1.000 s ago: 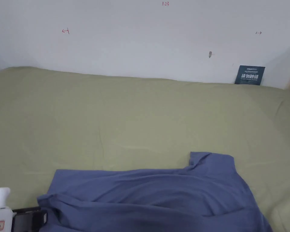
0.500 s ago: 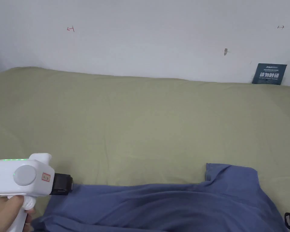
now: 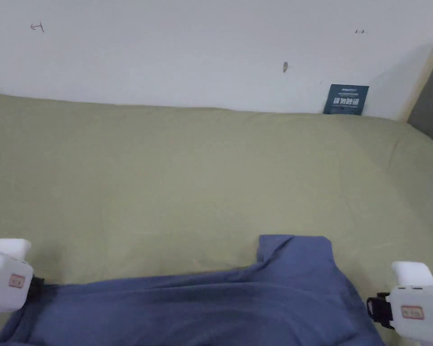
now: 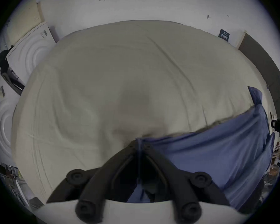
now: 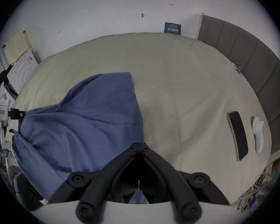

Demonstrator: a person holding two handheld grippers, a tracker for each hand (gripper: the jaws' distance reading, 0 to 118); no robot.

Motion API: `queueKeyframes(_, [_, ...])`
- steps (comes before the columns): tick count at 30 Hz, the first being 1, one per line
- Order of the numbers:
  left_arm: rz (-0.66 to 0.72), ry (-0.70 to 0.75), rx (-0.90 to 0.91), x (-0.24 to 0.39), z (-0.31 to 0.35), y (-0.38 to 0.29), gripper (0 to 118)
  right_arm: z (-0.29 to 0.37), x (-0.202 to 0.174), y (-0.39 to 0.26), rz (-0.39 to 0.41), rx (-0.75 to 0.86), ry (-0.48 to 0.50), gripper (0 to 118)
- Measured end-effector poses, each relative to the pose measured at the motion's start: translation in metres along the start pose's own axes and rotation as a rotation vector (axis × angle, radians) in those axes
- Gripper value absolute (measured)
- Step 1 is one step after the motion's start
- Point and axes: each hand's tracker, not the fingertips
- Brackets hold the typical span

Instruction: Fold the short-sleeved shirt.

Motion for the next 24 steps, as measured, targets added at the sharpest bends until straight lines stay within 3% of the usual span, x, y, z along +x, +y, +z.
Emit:
queueKeyframes(4, [0.027, -0.027, -0.009, -0.005, -0.005, -0.001, 3, -0.024, 0.004, 0.018, 0.012, -0.012, 0.004, 0])
queueKeyframes(5, [0.031, -0.034, -0.01, -0.006, -0.007, -0.001, 3, -0.031, 0.007, 0.024, 0.003, -0.021, 0.017, 4])
queueKeyframes(6, [0.035, -0.041, -0.01, -0.008, -0.008, 0.0, 3, -0.037, 0.009, 0.029, -0.001, -0.031, 0.029, 29])
queueKeyframes(7, [0.039, -0.048, -0.012, -0.009, -0.008, 0.0, 3, -0.045, 0.013, 0.037, 0.001, -0.054, 0.046, 88])
queueKeyframes(8, [0.043, -0.053, -0.012, -0.01, -0.008, 0.0, 3, -0.053, 0.008, 0.039, 0.001, -0.094, 0.053, 118])
queueKeyframes(10, [0.046, -0.056, -0.015, -0.009, -0.01, 0.001, 3, -0.059, 0.005, 0.049, 0.035, -0.094, 0.033, 101])
queueKeyframes(11, [0.046, -0.056, -0.015, -0.009, -0.01, 0.001, 3, -0.064, 0.004, 0.058, 0.026, -0.074, -0.027, 97])
queueKeyframes(14, [0.04, -0.054, -0.016, -0.008, -0.013, 0.001, 3, -0.084, -0.014, 0.061, 0.008, -0.096, -0.023, 95])
queueKeyframes(16, [0.043, -0.053, -0.013, -0.009, -0.013, 0.0, 3, -0.092, -0.013, 0.063, 0.047, -0.146, -0.035, 92])
queueKeyframes(17, [0.042, -0.053, -0.01, -0.008, -0.013, 0.0, 3, -0.085, -0.012, 0.063, 0.051, -0.122, -0.033, 83])
queueKeyframes(18, [0.04, -0.053, -0.009, -0.008, -0.013, 0.001, 3, -0.081, -0.011, 0.063, 0.041, -0.116, -0.024, 66])
queueKeyframes(19, [0.041, -0.054, -0.007, -0.009, -0.012, 0.0, 3, -0.075, -0.011, 0.065, 0.033, -0.098, -0.015, 22])
queueKeyframes(20, [0.048, -0.056, -0.005, -0.01, -0.011, 0.0, 3, -0.069, -0.009, 0.064, 0.038, -0.068, -0.025, 0])
queueKeyframes(22, [0.062, -0.061, 0.002, -0.01, -0.005, -0.001, 3, -0.047, 0.002, 0.056, -0.005, -0.022, -0.002, 0])
queueKeyframes(24, [0.07, -0.066, 0.011, -0.012, 0.003, -0.003, 3, -0.027, 0.007, 0.052, 0.006, -0.025, 0.029, 0])
